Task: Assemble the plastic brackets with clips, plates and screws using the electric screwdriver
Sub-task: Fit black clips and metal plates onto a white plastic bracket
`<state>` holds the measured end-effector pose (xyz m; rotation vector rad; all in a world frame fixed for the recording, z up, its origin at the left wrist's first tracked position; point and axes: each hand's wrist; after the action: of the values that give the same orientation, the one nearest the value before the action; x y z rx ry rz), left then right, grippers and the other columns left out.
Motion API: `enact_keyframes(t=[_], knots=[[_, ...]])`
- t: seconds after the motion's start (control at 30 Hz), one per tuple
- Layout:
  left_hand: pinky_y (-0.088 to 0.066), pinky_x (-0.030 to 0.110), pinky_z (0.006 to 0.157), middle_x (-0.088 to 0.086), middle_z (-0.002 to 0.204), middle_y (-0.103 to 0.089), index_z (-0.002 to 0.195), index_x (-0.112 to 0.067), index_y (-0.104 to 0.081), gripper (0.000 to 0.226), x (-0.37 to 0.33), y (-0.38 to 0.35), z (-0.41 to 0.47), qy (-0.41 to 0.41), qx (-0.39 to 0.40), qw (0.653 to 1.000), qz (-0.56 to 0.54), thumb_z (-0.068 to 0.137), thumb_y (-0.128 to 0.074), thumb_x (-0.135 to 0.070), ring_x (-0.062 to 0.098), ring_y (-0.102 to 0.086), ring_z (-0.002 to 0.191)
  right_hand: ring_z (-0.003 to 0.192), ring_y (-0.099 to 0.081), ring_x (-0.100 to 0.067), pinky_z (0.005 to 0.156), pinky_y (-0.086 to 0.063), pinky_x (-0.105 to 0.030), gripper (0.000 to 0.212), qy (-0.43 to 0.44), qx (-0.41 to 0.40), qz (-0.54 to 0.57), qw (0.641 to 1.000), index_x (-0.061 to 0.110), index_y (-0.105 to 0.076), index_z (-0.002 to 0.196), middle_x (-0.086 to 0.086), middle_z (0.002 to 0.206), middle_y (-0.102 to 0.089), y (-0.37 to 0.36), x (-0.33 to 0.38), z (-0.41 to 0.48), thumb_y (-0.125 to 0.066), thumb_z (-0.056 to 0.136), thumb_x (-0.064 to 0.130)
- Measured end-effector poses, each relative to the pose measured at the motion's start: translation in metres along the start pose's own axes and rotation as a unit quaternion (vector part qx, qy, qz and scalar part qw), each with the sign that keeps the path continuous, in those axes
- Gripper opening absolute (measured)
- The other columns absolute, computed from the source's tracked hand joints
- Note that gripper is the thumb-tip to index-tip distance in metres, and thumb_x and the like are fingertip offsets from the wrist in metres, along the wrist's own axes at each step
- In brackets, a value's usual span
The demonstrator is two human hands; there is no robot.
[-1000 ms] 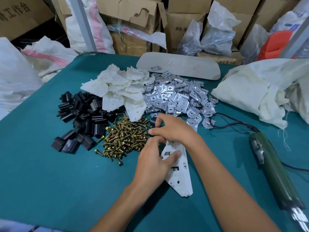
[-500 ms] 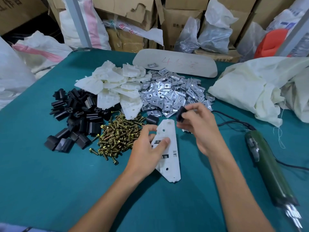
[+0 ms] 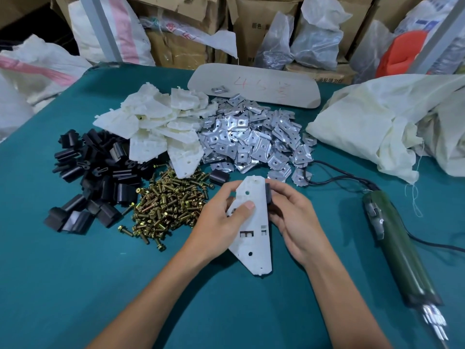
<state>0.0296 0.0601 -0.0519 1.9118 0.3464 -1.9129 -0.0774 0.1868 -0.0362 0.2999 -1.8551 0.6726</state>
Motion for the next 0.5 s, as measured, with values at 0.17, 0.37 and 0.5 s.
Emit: enact_keyframes(t=[0.17, 0.37, 0.5], knots=[[-0.058, 0.047, 0.088, -0.012, 0.113, -0.073, 0.139, -0.038, -0.049, 0.041, 0.0013, -0.0022, -0.0003, -0.011, 0.011, 0.999, 0.050, 0.099, -0.058, -0.036, 0.012, -0.072, 0.099, 0.083, -0.071, -0.011, 0.070, -0.058, -0.022, 0.021, 0.036, -0.051, -0.021, 0.998, 0.014, -0.073, 0.110, -0.005, 0.097, -0.075, -0.0020, -0.0032, 0.0004, -0.059, 0.100, 0.001], [-0.056, 0.047, 0.093, -0.013, 0.118, -0.071, 0.140, -0.031, -0.051, 0.040, -0.0005, -0.0012, -0.0001, -0.022, -0.001, 0.998, 0.063, 0.100, -0.059, -0.032, 0.009, -0.069, 0.107, 0.098, -0.066, -0.018, 0.091, -0.057, -0.036, 0.021, 0.088, -0.049, -0.074, 0.992, 0.027, -0.077, 0.099, 0.001, 0.098, -0.072, -0.0044, -0.0100, -0.0009, -0.076, 0.091, 0.007], [-0.055, 0.039, 0.095, -0.019, 0.118, -0.069, 0.138, -0.031, -0.052, 0.040, -0.0001, -0.0010, -0.0011, -0.017, -0.007, 0.998, 0.052, 0.099, -0.064, -0.032, 0.004, -0.067, 0.110, 0.084, -0.065, -0.012, 0.081, -0.059, -0.030, 0.020, 0.090, -0.031, -0.062, 0.993, 0.029, -0.078, 0.097, 0.011, 0.089, -0.071, -0.0026, -0.0079, -0.0017, -0.076, 0.090, 0.010]])
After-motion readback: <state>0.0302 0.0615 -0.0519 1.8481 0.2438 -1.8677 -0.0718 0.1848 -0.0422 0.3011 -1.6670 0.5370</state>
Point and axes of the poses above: each hand's wrist, its own z-axis towards the middle knuckle, its own y-axis out of the back of the hand, x = y × z
